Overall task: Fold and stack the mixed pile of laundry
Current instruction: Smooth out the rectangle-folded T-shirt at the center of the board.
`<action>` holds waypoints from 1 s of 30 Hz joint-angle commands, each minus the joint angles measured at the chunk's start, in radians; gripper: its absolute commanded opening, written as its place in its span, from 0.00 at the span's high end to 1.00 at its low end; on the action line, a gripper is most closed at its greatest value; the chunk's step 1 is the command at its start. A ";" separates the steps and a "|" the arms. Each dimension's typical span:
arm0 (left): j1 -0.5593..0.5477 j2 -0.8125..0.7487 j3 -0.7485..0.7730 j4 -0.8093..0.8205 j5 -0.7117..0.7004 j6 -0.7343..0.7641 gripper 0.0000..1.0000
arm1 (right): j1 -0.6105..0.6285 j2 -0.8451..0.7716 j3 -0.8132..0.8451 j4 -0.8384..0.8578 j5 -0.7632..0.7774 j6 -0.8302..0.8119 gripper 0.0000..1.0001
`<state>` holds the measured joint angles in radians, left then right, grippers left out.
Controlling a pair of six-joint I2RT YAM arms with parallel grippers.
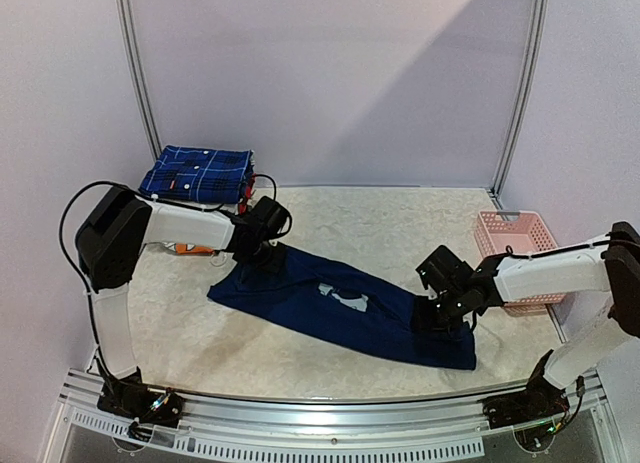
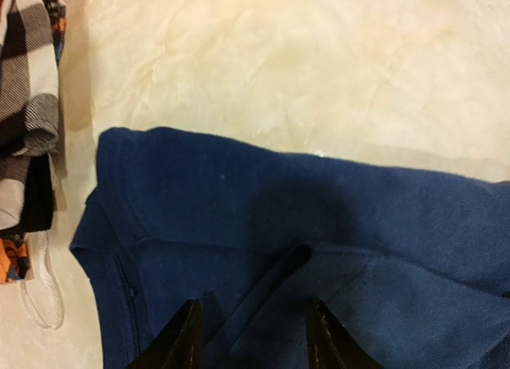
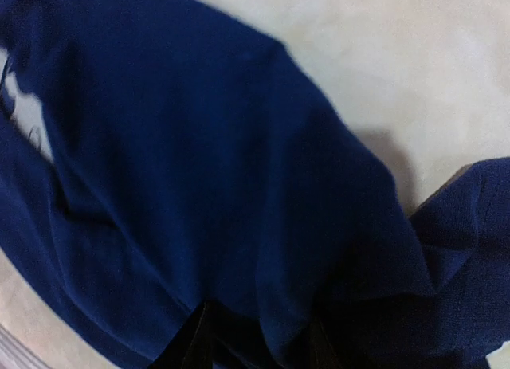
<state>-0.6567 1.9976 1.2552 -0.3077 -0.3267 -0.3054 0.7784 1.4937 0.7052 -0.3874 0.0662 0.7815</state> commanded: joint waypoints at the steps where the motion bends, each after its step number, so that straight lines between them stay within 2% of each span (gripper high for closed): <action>1: -0.009 -0.056 0.019 -0.077 -0.009 0.042 0.53 | 0.070 -0.066 0.070 -0.185 -0.033 0.003 0.58; 4: -0.032 -0.115 -0.004 -0.075 -0.012 0.028 0.52 | 0.070 -0.100 0.156 -0.265 0.075 -0.029 0.55; 10: -0.043 -0.114 0.029 -0.098 0.006 0.023 0.52 | 0.070 -0.013 0.359 -0.425 0.273 -0.063 0.49; 15: -0.020 -0.062 0.100 -0.105 0.057 0.026 0.53 | 0.067 0.094 0.403 -0.285 0.159 -0.152 0.50; 21: 0.012 0.042 0.189 -0.161 0.092 0.002 0.53 | 0.046 0.307 0.463 -0.226 0.073 -0.229 0.57; 25: 0.036 0.109 0.232 -0.188 0.120 -0.022 0.53 | 0.030 0.384 0.464 -0.221 0.099 -0.234 0.58; 30: 0.066 0.182 0.303 -0.239 0.134 -0.021 0.54 | 0.008 0.399 0.409 -0.240 0.166 -0.211 0.58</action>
<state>-0.6228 2.1345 1.4990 -0.4782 -0.2214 -0.3157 0.8093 1.8690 1.1561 -0.6136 0.1806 0.5701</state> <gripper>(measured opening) 0.463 0.422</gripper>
